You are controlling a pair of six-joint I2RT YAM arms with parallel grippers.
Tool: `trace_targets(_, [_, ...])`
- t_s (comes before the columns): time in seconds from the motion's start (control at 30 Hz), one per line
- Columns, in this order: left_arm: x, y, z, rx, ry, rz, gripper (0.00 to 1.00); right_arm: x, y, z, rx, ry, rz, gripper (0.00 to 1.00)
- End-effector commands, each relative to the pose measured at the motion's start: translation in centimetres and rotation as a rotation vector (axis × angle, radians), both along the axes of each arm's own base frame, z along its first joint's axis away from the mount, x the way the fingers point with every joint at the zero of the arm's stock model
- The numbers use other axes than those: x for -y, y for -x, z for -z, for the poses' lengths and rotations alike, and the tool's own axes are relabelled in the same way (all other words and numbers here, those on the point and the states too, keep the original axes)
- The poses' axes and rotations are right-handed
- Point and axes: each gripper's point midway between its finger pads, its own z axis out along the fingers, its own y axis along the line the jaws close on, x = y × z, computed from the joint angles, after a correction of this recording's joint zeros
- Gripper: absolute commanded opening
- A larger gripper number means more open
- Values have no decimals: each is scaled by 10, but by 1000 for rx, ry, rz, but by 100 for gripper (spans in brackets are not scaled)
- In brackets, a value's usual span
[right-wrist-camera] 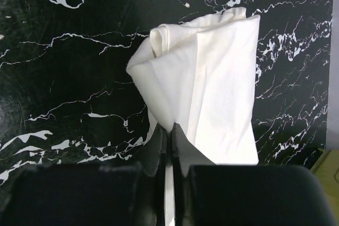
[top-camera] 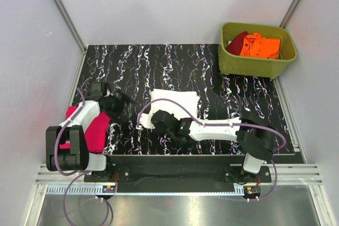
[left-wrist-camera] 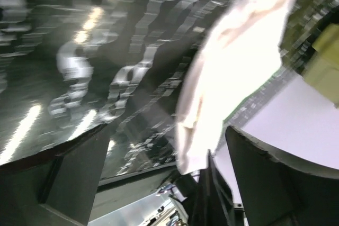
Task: Fold and stack the t-shirts
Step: Neatly place the folded tshirt to the corner
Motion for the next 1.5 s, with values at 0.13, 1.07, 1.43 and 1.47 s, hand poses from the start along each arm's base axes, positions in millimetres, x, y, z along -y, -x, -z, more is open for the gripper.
trace_targets(0.13, [54,-39,-4,66,109,52,99,7,-8,-39,26,-86,-3,0])
trace_targets(1.07, [105,-66,34,20,125,16,97,28,-18,-69,18,-172,23,0])
trace_targets(1.43, [128,-76,54,-59,123,69,94,28,-23,-81,27,-204,36,0])
trace_targets(1.47, [126,-78,57,-64,102,63,93,28,-23,-83,29,-208,36,0])
